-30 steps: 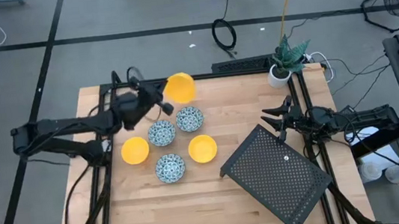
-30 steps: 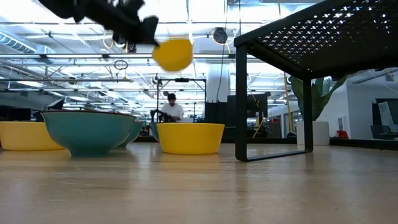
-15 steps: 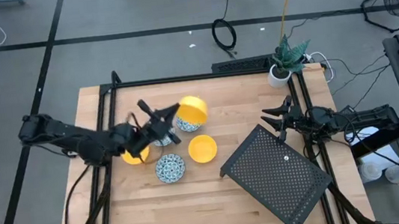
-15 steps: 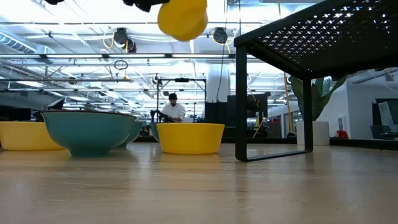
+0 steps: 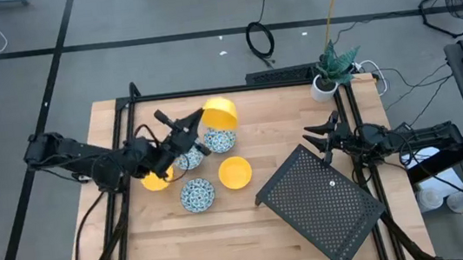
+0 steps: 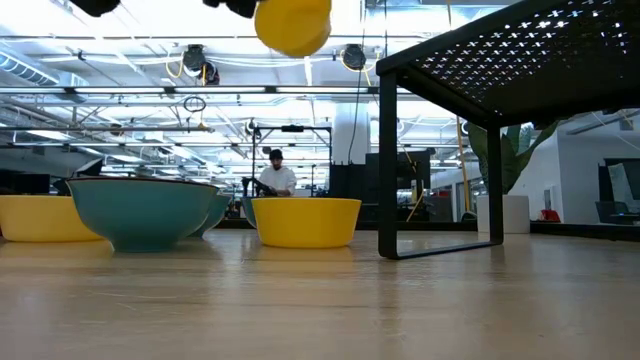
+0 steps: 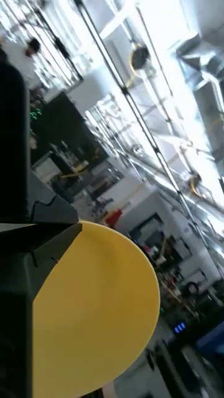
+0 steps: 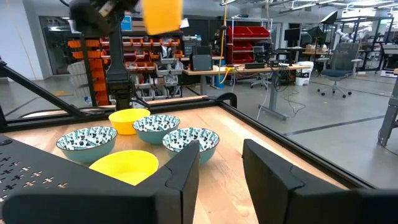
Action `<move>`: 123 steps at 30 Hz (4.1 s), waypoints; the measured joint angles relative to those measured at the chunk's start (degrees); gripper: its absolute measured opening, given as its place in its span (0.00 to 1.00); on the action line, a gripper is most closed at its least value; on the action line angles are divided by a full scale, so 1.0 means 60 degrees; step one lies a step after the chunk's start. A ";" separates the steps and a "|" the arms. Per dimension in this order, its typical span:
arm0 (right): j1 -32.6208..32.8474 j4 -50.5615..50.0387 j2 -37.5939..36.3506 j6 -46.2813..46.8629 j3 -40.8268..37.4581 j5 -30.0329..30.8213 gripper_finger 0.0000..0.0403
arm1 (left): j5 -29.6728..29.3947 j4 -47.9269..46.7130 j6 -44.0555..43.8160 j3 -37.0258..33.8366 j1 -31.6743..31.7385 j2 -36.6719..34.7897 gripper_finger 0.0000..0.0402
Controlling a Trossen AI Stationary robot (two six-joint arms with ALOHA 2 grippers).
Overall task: Pick & Place Mini bowls
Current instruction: Put the top yellow bowl on the shelf
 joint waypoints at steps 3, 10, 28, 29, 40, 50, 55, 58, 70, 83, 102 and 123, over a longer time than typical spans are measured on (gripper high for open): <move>0.0000 0.0473 0.0004 0.0001 0.0003 -0.0002 0.27 | -0.0001 -0.0037 -0.0320 0.0000 0.0498 0.0153 0.00; 0.0000 0.1118 0.0000 0.0337 0.0000 0.0000 0.27 | 0.0675 0.0050 -0.0336 0.0007 0.1368 0.0627 0.00; -0.0127 0.3667 0.2986 -0.0070 0.1226 0.2551 0.31 | 0.0037 0.0293 0.2006 0.2219 0.1766 0.2966 0.00; -0.0128 0.3729 0.3466 -0.0076 0.1518 0.2758 0.33 | -0.0031 0.0274 0.2207 0.2319 0.1710 0.3065 0.00; -0.0127 0.3679 0.9333 -0.1343 0.5270 0.3050 0.62 | -0.0270 0.0287 0.2785 0.2641 0.1078 0.3388 0.00; -0.0199 0.5906 1.1361 -0.2891 0.6621 0.3046 0.65 | -0.1045 0.0276 0.2955 0.2637 0.0833 0.3388 0.00; -0.0521 0.6901 1.1728 -0.3454 0.6630 0.2953 0.62 | -0.0847 0.0268 0.2959 0.2635 0.0776 0.3384 0.00; -0.0850 0.6929 1.1896 -0.3263 0.6630 0.2261 0.60 | -0.0847 0.0271 0.2965 0.2634 0.0776 0.3384 0.00; -0.1592 0.7082 1.2112 -0.2762 0.6630 0.1751 0.47 | -0.0433 0.0257 0.2944 0.2634 0.0776 0.3384 0.00; -0.1519 0.7203 1.2091 -0.3791 0.6655 0.1983 0.02 | -0.0332 0.0134 0.2109 0.2616 0.0700 0.3381 0.05; -0.1462 0.4366 1.1043 -0.4207 0.6853 0.1942 0.00 | 0.1983 -1.1887 -0.7311 0.5777 0.0167 0.2289 0.70; -0.0071 -1.2455 1.1835 0.1072 1.6392 0.0549 0.00 | 0.6293 -0.7254 -0.8683 -0.0648 0.1133 -0.4197 0.86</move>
